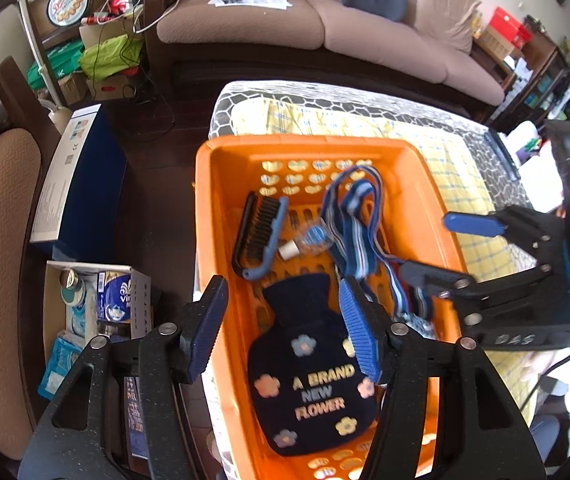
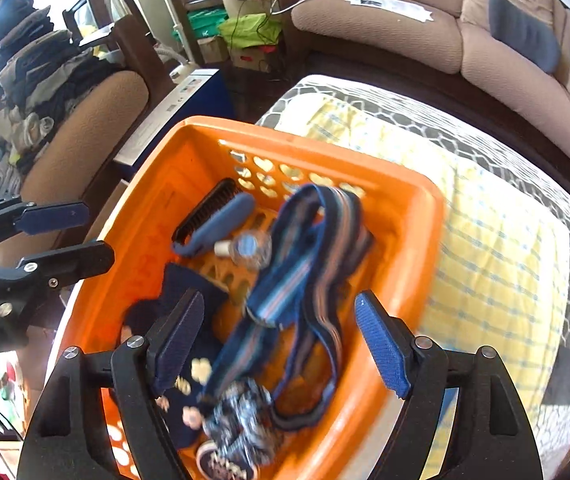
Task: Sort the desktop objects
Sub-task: 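Open the left tool to drop the brush while the right tool releases the bottle into the basket, then withdraw both open tools from the basket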
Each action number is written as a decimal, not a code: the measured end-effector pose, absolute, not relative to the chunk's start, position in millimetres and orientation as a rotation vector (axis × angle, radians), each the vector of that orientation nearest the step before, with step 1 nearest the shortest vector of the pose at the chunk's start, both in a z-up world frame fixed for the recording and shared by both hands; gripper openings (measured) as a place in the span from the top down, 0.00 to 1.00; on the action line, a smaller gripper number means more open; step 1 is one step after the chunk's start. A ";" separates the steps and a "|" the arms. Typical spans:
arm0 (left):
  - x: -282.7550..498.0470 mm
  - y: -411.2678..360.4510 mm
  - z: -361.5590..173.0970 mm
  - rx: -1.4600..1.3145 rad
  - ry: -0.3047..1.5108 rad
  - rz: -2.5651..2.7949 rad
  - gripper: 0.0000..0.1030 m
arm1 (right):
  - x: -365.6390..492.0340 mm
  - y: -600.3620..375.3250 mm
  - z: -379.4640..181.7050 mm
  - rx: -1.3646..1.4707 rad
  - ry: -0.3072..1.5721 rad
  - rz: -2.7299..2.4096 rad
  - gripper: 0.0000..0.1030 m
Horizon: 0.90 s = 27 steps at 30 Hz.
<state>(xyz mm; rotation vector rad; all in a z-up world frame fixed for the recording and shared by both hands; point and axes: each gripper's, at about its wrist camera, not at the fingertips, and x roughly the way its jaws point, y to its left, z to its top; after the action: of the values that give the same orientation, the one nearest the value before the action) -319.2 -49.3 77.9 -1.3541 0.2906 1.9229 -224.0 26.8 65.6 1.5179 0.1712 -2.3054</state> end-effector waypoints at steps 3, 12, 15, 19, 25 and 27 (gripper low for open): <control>-302.5 -52.7 79.4 -1.349 0.294 1.946 0.34 | -207.3 41.2 73.7 1.506 0.150 -2.327 0.20; -253.5 -54.3 87.8 -1.331 0.312 1.971 0.08 | -157.2 82.9 86.6 1.504 0.074 -2.358 0.00; -239.4 -53.2 93.9 -1.316 0.314 1.969 0.07 | -143.6 96.0 90.4 1.501 0.052 -2.374 0.00; -223.5 -45.7 99.6 -1.308 0.321 1.958 0.02 | -128.7 115.1 94.4 1.501 0.023 -2.397 0.00; -200.3 -21.9 101.1 -1.302 0.312 1.894 0.00 | -118.8 153.6 90.6 1.523 -0.036 -2.431 0.00; -193.7 -11.5 99.1 -1.303 0.287 1.858 0.00 | -118.6 165.7 83.9 1.537 -0.068 -2.422 0.00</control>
<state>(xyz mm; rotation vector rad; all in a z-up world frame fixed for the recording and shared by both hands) -193.7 -11.5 99.1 -1.3033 0.2870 1.8581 -118.6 165.7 83.9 1.5374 -0.0677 -2.4218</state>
